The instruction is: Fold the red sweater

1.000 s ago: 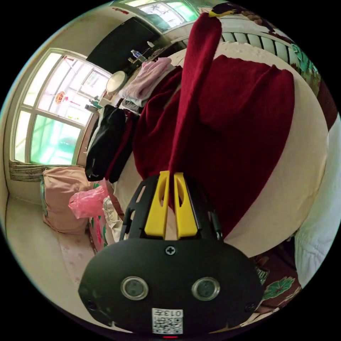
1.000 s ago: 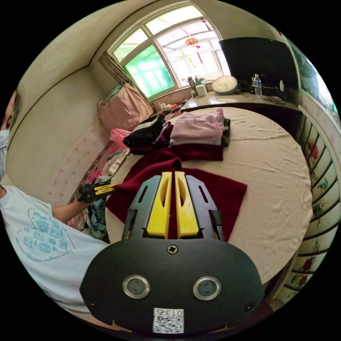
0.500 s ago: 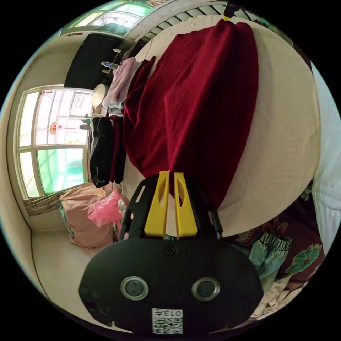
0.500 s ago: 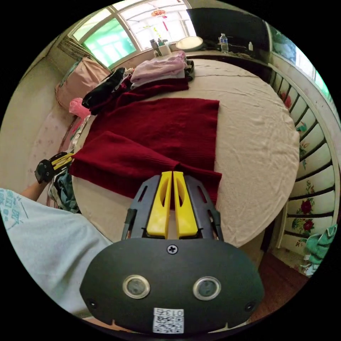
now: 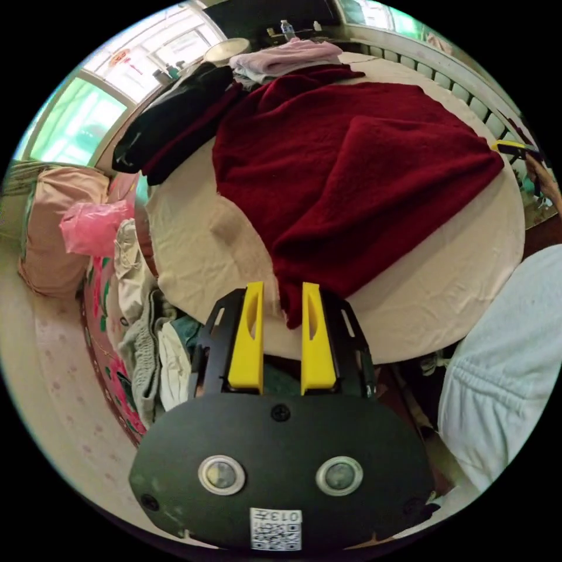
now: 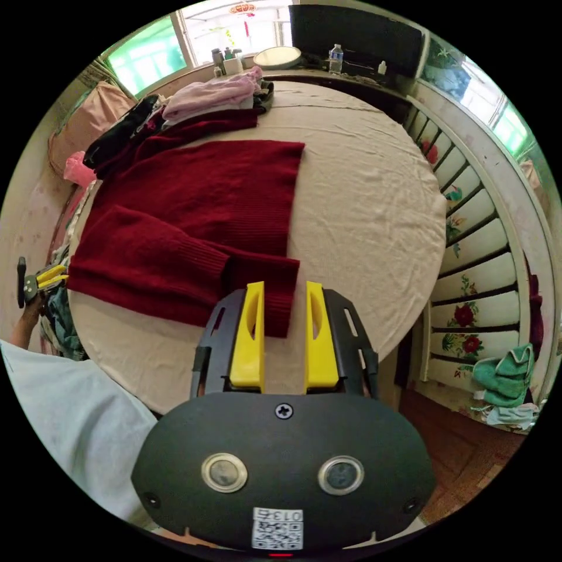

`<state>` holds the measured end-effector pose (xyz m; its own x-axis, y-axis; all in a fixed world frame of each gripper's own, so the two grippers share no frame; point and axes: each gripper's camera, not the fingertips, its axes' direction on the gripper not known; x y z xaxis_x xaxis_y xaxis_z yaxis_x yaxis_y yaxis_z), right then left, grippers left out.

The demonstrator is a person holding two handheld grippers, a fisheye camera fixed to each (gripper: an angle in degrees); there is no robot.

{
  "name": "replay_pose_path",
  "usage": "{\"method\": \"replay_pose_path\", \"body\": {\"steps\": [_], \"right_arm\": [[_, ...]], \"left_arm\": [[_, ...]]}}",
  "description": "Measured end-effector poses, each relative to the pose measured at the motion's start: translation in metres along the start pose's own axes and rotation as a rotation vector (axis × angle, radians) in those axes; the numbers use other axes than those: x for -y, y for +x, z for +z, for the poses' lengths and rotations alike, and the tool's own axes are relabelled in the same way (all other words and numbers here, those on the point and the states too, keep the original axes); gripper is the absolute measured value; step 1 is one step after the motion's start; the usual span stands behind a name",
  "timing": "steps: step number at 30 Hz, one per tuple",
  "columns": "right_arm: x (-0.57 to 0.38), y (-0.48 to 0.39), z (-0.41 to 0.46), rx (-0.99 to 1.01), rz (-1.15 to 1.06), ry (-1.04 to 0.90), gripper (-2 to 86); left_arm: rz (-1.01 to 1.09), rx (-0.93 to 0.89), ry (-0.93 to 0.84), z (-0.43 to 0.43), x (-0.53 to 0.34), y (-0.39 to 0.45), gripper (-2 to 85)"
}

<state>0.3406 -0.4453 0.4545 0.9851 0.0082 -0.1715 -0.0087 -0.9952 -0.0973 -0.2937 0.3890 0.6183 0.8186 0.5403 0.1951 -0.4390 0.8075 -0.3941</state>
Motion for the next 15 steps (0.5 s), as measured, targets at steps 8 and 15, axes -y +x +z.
{"method": "replay_pose_path", "body": {"steps": [8,15], "right_arm": [[0.027,-0.047,0.017,-0.105,-0.135,-0.064,1.8],[0.028,-0.046,0.007,-0.030,-0.117,-0.022,2.6]], "left_arm": [[0.050,-0.117,-0.082,0.015,0.007,-0.037,1.4],[0.055,-0.156,-0.097,0.024,0.001,-0.057,1.0]]}}
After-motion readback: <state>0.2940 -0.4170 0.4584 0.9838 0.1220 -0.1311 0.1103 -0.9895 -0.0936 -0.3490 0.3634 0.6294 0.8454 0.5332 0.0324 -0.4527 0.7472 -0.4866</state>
